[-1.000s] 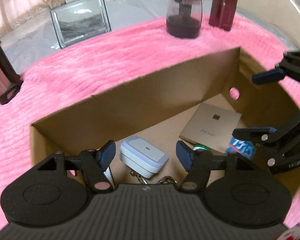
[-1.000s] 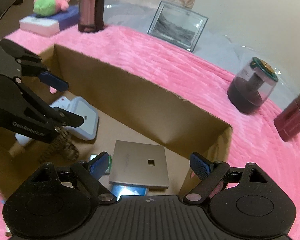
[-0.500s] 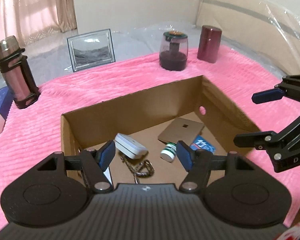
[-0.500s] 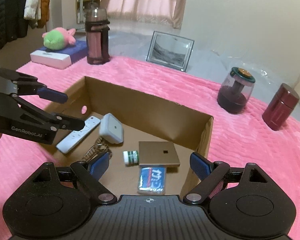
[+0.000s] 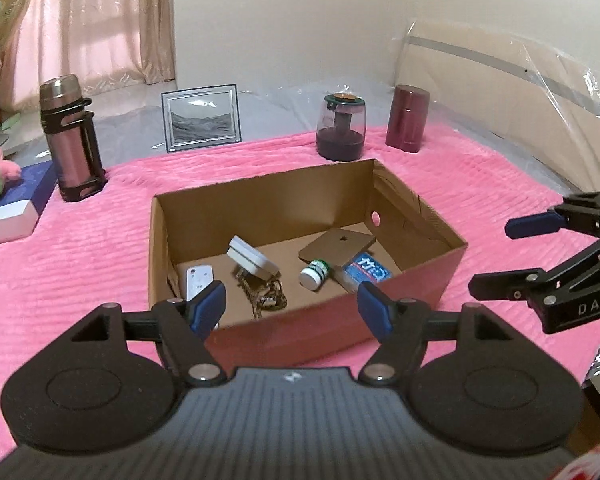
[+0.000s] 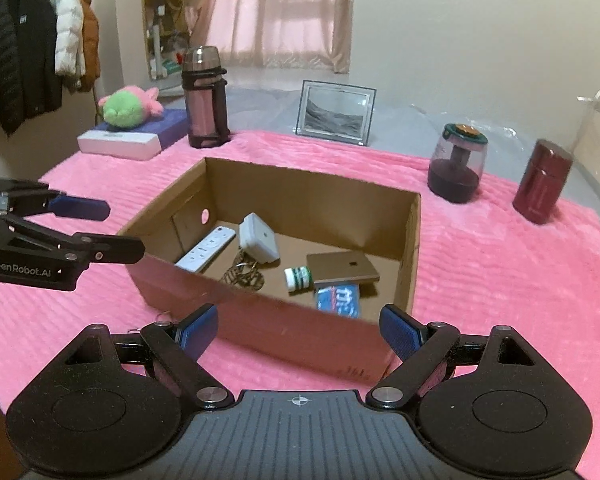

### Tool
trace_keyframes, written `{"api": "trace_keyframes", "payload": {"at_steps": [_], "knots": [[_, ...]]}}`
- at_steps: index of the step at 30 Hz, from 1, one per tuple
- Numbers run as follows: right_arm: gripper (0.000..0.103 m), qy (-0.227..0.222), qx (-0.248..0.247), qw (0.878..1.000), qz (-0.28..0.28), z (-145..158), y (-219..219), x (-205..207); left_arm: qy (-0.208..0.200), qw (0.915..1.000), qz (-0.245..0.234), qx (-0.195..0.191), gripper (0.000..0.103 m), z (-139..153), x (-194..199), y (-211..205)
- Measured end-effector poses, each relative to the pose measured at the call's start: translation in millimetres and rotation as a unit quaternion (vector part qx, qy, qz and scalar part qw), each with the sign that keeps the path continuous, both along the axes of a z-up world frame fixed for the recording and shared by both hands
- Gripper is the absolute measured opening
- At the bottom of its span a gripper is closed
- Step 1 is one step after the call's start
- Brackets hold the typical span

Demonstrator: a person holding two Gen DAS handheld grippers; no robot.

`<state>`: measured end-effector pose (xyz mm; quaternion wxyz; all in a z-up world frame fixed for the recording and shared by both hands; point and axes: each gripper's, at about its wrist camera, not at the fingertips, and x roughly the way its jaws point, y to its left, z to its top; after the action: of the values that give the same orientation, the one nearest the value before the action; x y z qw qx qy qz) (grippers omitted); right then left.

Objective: Organize rigid objects
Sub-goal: 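Move both tools back toward the plug and Doraemon figure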

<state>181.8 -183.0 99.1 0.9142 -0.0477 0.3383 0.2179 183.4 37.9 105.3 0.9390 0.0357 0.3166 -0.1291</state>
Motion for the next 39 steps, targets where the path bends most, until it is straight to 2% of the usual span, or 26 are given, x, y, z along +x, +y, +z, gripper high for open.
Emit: {"api": "trace_keyframes", "payload": {"at_steps": [3,8,14,19,23,34,39], "knots": [[0.085,-0.002,0.011,1.000,-0.006,-4.0,-2.6,-16.5,-0.005,0.9999,0.008,-0.007,0.071,-4.1,-16.9,1.8],[0.085,-0.019,0.019,1.000,-0.015,-14.8,-3.5,-48.4,-0.006,0.9975,0.024,-0.066,0.074,-10.1,-46.6,10.1],[0.085,-0.010,0.043,0.999,-0.027,-36.1,-5.9,-80.6,-0.012,0.9945,0.067,-0.080,0.075,-25.4,-77.4,18.6],[0.085,-0.024,0.053,0.998,-0.030,-48.4,-5.9,-103.3,-0.023,0.9939,0.088,-0.062,0.077,-35.0,-98.3,20.5],[0.085,-0.019,0.059,0.997,-0.038,-59.2,-7.2,-114.8,-0.025,0.9940,0.100,-0.037,0.078,-45.4,-110.6,20.8],[0.085,-0.005,0.047,0.998,-0.029,-95.5,1.8,-128.2,0.002,0.9921,0.124,-0.021,0.079,-84.5,-126.2,30.9],[0.085,0.000,0.048,0.998,-0.028,-104.9,5.4,-126.3,-0.004,0.9915,0.129,-0.015,0.079,-92.7,-125.9,30.9]]}}
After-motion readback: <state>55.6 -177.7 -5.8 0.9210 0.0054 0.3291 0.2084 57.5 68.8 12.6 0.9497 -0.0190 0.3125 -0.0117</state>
